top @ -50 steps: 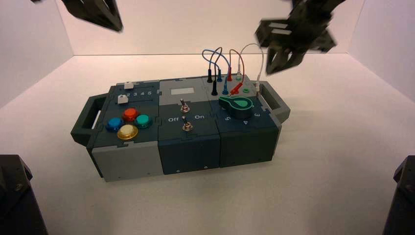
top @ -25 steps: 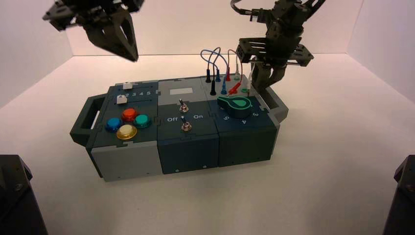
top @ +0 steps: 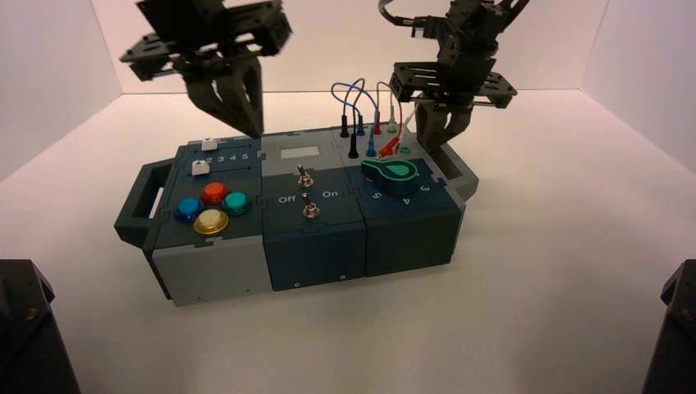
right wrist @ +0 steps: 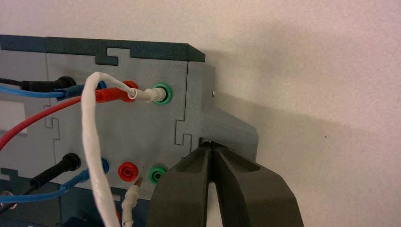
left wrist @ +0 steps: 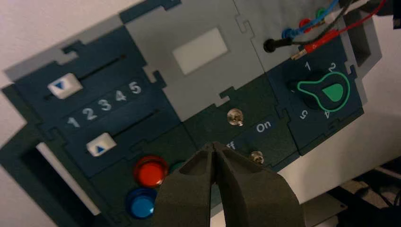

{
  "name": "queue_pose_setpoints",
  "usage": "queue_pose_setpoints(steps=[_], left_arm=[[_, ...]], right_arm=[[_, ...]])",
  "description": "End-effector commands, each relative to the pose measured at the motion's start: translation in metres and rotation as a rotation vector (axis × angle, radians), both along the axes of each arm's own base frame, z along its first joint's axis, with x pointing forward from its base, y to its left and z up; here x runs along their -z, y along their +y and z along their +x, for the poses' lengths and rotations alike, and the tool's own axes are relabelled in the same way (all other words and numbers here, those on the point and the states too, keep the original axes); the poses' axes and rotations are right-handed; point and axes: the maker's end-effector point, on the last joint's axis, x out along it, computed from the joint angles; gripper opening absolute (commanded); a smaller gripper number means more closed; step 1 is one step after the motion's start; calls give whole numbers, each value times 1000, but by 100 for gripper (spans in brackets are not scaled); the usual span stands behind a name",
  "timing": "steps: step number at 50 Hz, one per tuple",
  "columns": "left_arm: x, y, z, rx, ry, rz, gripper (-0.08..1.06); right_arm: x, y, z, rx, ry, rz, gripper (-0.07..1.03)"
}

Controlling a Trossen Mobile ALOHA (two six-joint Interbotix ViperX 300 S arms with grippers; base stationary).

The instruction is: Flip the top switch on with the left gripper.

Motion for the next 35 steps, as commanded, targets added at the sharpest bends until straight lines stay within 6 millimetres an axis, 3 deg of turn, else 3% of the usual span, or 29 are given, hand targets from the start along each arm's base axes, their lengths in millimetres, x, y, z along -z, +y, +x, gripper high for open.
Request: queue_pose_setpoints(steps=[1, 18, 35], left_arm=[[-7, -8, 6, -12, -9, -17, -3], [1, -9, 7, -71, 41, -4, -3], [24, -12, 9, -92, 128, 56, -3]], right_arm=[[12, 1, -7, -27, 28, -19, -2], [13, 0, -10, -23, 36, -21, -2], [14, 0, -11, -26, 39, -22, -2]])
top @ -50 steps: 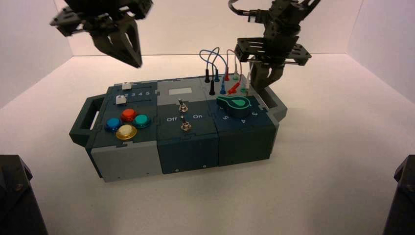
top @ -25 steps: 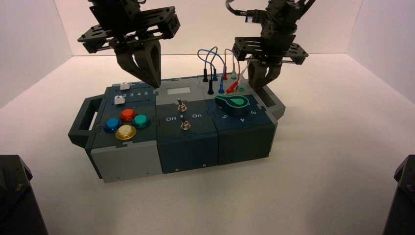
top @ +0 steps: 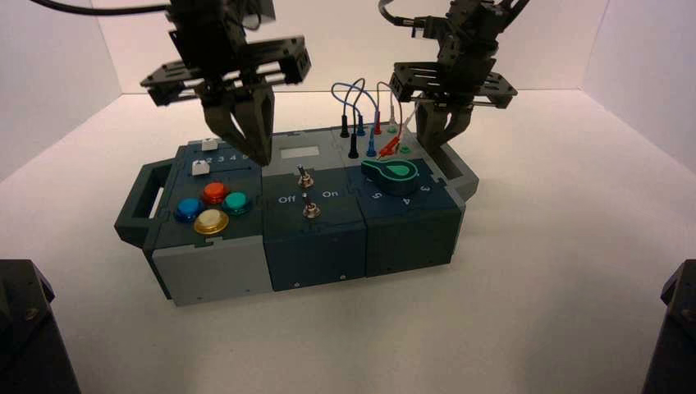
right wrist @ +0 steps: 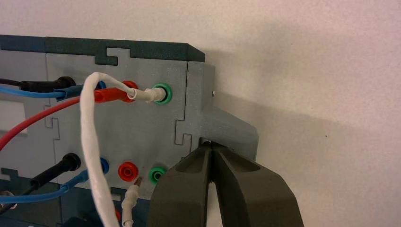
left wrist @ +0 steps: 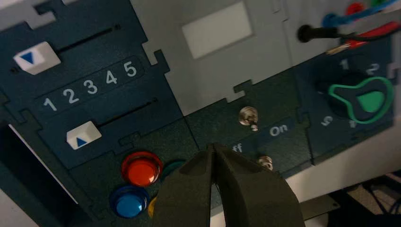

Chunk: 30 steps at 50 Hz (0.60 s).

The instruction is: Flip the top switch on with the left gripper.

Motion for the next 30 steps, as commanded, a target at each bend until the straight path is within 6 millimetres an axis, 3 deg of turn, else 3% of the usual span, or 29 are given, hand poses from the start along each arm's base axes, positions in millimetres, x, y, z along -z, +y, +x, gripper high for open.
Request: queue_pose_setpoints(steps=[1, 30], left_arm=[[-3, -9, 9, -5, -10, -11, -3], [11, -39, 14, 52, 18, 10, -3]], right_arm=[[13, 1, -9, -30, 31, -20, -2], [14, 1, -9, -31, 30, -21, -2]])
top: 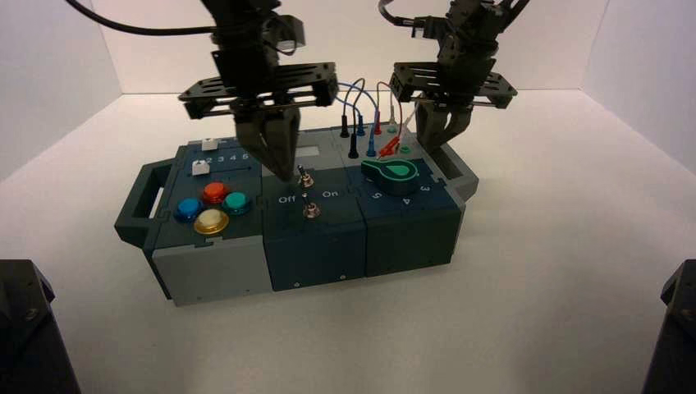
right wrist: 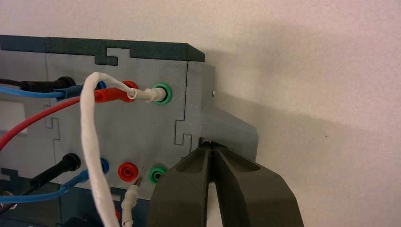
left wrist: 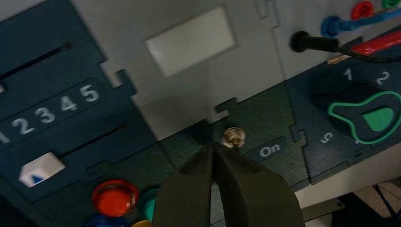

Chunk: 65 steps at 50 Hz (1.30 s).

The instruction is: Flip the top switch on with the left gripper.

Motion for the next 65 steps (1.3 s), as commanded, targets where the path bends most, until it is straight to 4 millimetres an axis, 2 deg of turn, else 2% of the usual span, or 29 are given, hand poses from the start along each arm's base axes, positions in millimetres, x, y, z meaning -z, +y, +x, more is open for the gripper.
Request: queue_pose_setpoints(steps=[1, 13, 21, 38, 55, 65], left_arm=[[-6, -12, 6, 10, -19, -19, -3], [-1, -16, 8, 21, -16, -9, -3], [-5, -21, 10, 30, -14, -11, -3], [-16, -48, 8, 86, -24, -30, -3], [-10, -47, 8, 85, -13, -17, -3], [-17, -46, 13, 96, -44, -16, -3]], right_arm=[[14, 1, -9, -30, 34, -22, -2], [14, 1, -9, -34, 33, -23, -2], [14, 1, -9, -33, 33, -22, -2], [14, 1, -9, -34, 33, -23, -2], [15, 1, -10, -36, 35, -25, -2], [15, 1, -10, -38, 33, -25, -2]])
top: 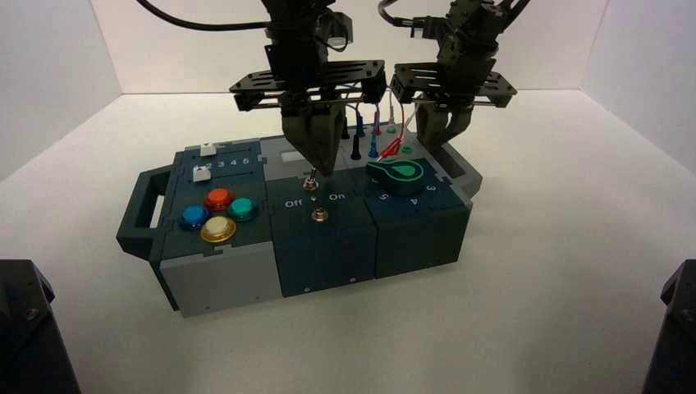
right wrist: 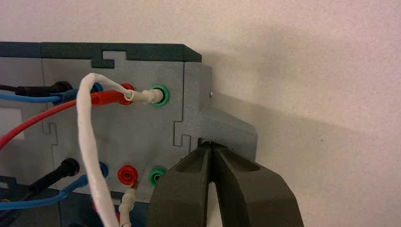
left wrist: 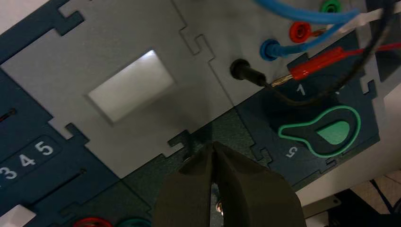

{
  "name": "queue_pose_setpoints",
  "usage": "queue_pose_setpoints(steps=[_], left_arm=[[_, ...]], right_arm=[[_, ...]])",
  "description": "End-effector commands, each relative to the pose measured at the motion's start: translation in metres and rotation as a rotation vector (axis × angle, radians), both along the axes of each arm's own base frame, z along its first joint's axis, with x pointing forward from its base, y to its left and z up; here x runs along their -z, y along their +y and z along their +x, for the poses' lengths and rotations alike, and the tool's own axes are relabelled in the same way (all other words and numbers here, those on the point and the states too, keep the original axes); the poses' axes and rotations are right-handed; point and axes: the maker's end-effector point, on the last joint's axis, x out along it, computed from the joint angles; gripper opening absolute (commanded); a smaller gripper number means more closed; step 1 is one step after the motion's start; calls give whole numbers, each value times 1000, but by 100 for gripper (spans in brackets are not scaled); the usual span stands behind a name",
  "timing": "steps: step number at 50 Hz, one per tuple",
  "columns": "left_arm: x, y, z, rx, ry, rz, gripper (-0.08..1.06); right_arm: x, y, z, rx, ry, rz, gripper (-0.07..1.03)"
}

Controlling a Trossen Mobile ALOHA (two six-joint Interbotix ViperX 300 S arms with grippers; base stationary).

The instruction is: Flip the top switch on with the left gripper.

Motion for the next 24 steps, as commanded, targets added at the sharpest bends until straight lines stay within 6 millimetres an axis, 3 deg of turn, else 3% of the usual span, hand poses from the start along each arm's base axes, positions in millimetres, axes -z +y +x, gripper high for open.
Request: queue_pose_setpoints(steps=[1, 15, 24], left_arm=[[-16, -3, 7, 9, -48, -22, -3], [-23, 32, 17, -33, -101, 10, -3], [-26, 37, 21, -40, -115, 13, -3]], right_arm=[[15, 1, -11, -17, 45, -20, -2], [14, 2, -10, -16, 37, -17, -2], [14, 2, -9, -20, 35, -18, -2]])
